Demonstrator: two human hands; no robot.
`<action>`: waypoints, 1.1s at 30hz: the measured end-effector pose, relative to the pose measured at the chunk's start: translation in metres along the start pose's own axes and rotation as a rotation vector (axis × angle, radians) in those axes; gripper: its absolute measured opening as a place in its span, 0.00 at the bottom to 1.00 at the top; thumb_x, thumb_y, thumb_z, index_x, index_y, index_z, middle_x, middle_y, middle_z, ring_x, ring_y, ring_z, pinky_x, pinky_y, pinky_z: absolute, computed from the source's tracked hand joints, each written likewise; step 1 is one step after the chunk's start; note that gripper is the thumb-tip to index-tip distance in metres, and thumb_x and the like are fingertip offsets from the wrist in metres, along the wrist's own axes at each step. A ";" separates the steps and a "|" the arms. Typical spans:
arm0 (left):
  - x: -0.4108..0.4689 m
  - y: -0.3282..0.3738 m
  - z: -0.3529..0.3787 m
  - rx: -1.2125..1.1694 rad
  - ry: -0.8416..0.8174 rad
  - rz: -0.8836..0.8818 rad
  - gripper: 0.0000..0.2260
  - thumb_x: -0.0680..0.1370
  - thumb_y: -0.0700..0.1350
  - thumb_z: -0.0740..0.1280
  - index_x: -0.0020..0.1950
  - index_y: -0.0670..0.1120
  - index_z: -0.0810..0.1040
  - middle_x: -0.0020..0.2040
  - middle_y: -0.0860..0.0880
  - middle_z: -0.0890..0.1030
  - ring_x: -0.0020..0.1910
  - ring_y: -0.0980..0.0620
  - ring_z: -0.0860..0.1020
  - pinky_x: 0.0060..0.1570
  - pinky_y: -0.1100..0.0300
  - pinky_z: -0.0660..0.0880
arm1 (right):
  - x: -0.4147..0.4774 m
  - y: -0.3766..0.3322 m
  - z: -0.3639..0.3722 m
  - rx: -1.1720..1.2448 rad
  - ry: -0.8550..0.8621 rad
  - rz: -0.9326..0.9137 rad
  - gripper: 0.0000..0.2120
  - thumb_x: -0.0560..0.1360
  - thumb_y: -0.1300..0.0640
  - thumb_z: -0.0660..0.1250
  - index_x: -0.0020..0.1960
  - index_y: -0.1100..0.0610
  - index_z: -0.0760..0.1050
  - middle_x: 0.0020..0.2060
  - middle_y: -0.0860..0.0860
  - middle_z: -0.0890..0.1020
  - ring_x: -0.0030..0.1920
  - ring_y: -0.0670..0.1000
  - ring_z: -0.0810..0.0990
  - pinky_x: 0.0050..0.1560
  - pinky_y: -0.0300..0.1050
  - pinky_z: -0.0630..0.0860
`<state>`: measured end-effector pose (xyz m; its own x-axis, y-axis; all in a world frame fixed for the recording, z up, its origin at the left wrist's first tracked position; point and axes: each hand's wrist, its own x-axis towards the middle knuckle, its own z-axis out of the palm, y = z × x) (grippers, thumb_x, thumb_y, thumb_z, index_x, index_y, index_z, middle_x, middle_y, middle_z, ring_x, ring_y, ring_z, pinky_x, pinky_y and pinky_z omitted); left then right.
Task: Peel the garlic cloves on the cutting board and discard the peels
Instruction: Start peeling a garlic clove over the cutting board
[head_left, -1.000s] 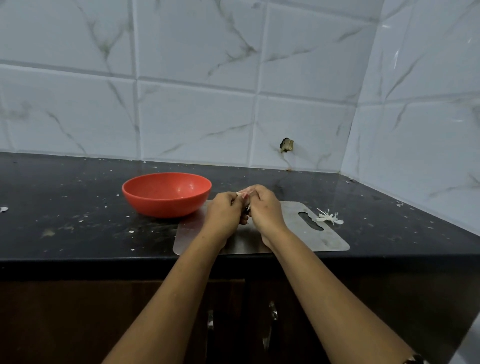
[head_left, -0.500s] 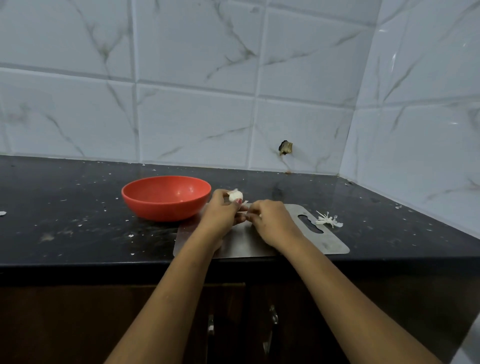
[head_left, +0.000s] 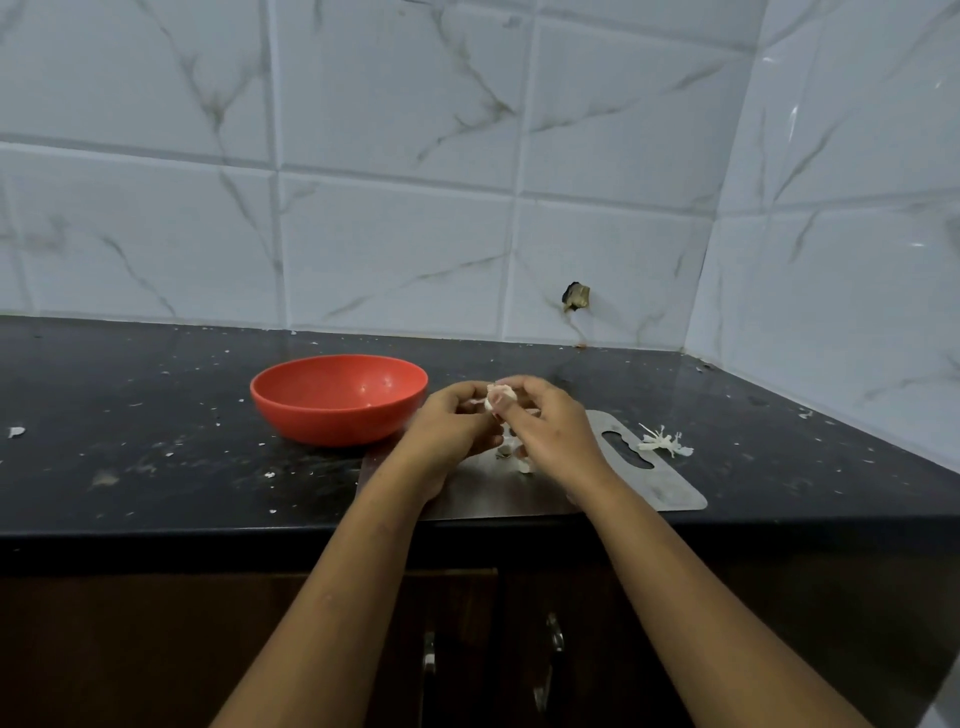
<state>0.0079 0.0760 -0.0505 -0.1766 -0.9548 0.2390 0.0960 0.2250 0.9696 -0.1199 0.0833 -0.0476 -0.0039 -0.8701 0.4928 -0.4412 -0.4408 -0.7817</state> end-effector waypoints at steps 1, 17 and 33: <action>0.000 0.000 0.000 0.029 0.001 0.023 0.10 0.78 0.31 0.63 0.57 0.40 0.77 0.39 0.45 0.79 0.37 0.53 0.77 0.40 0.67 0.78 | 0.000 0.002 0.003 0.076 -0.008 0.013 0.08 0.79 0.53 0.66 0.56 0.54 0.79 0.46 0.50 0.82 0.42 0.45 0.81 0.40 0.42 0.81; 0.002 -0.006 0.003 0.079 0.227 0.283 0.06 0.73 0.38 0.72 0.46 0.49 0.83 0.34 0.49 0.83 0.31 0.57 0.79 0.40 0.61 0.79 | 0.002 0.007 0.002 0.094 0.091 -0.080 0.10 0.83 0.55 0.57 0.50 0.58 0.75 0.35 0.45 0.78 0.31 0.40 0.75 0.34 0.34 0.74; 0.003 -0.009 0.001 -0.047 0.135 0.263 0.09 0.77 0.41 0.68 0.56 0.45 0.82 0.44 0.49 0.85 0.43 0.59 0.82 0.40 0.65 0.77 | 0.000 0.006 0.005 0.167 -0.026 -0.020 0.13 0.81 0.58 0.58 0.59 0.53 0.80 0.40 0.46 0.82 0.36 0.42 0.77 0.37 0.38 0.75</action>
<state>0.0054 0.0716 -0.0584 -0.0079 -0.8829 0.4695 0.1665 0.4618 0.8712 -0.1176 0.0792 -0.0539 0.0278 -0.8653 0.5005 -0.2854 -0.4867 -0.8256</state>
